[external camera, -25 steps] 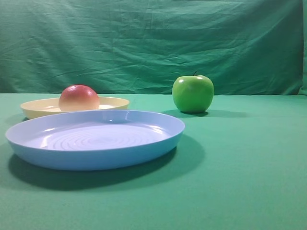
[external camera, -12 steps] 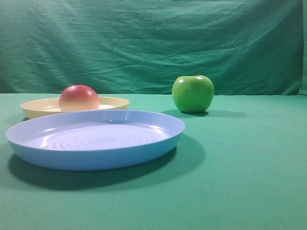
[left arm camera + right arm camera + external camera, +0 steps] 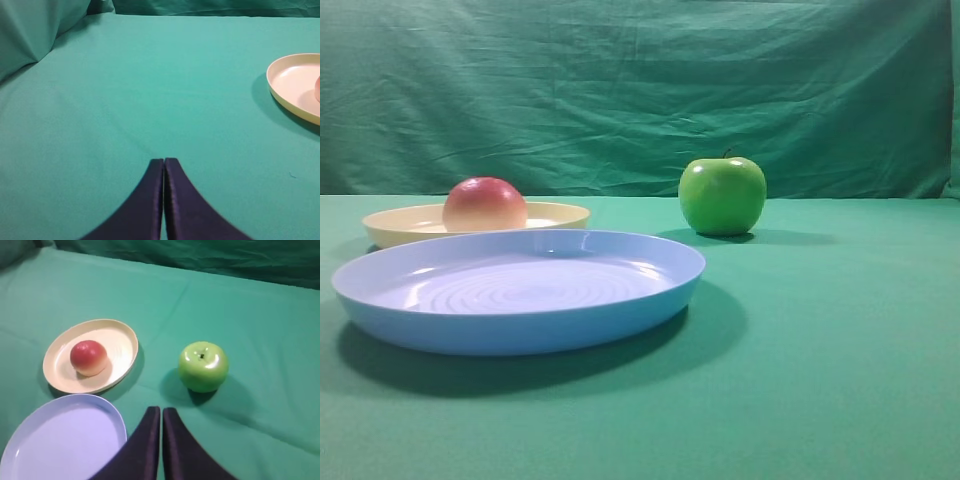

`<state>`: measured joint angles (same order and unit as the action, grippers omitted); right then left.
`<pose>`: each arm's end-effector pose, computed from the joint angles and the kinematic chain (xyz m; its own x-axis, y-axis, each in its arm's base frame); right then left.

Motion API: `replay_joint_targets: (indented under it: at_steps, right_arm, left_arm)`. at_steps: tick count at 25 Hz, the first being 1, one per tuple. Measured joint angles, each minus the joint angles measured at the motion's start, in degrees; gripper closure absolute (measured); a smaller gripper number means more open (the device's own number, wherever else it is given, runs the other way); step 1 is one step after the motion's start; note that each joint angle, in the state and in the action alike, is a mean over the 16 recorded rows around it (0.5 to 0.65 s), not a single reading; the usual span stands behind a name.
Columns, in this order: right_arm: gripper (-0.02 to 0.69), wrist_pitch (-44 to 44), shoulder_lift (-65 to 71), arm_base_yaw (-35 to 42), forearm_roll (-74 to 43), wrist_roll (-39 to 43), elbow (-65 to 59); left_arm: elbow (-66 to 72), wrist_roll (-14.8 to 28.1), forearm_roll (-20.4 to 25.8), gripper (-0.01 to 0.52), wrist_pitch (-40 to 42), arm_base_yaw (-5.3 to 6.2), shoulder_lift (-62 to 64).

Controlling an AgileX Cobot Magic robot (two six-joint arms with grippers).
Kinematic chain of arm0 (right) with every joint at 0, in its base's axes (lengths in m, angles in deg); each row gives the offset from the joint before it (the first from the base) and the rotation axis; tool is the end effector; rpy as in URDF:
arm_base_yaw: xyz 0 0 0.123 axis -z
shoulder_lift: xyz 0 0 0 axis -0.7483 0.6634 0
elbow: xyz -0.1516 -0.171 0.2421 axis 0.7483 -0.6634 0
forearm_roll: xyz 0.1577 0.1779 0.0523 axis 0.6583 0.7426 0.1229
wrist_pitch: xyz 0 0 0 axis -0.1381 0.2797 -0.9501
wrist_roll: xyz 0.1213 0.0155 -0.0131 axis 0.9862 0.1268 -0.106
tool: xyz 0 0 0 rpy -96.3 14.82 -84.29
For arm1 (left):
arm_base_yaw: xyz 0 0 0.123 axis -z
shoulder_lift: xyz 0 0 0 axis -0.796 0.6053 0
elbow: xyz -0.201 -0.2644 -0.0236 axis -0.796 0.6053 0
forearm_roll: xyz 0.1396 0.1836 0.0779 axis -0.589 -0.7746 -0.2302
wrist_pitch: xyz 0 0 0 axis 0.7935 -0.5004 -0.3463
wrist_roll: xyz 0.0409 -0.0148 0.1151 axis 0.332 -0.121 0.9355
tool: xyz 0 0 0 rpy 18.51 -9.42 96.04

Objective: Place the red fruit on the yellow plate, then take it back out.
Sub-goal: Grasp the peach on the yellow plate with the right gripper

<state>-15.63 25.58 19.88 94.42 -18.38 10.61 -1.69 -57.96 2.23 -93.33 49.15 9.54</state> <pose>0.2030 0.1340 0.3617 -0.4709 -0.2883 -0.8338 -0.6069 0.7918 0.0690 0.0245 0.0162 0.1681 -0.2589 -0.0432 -0.9649 -0.1836 0.9830 0.0053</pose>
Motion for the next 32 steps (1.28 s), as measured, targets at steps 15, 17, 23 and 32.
replay_joint_targets:
  at_steps: [15,17,23,32]
  right_arm:
    - [0.659,11.1,37.2,-4.8,1.6,-10.2,32.5]
    - [0.643,12.2,41.7,-4.8,2.8,-11.4,37.1]
    - [0.539,14.6,52.5,-5.1,6.5,-14.3,48.6]
    - [0.234,15.6,60.8,-7.4,10.1,-17.0,56.9]
  left_arm:
    - [0.0,0.0,0.0,0.514,0.0,0.0,0.0]
    - [0.0,0.0,0.0,0.514,0.0,0.0,0.0]
    - [0.0,0.0,0.0,0.514,0.0,0.0,0.0]
    - [0.0,0.0,0.0,0.514,0.0,0.0,0.0]
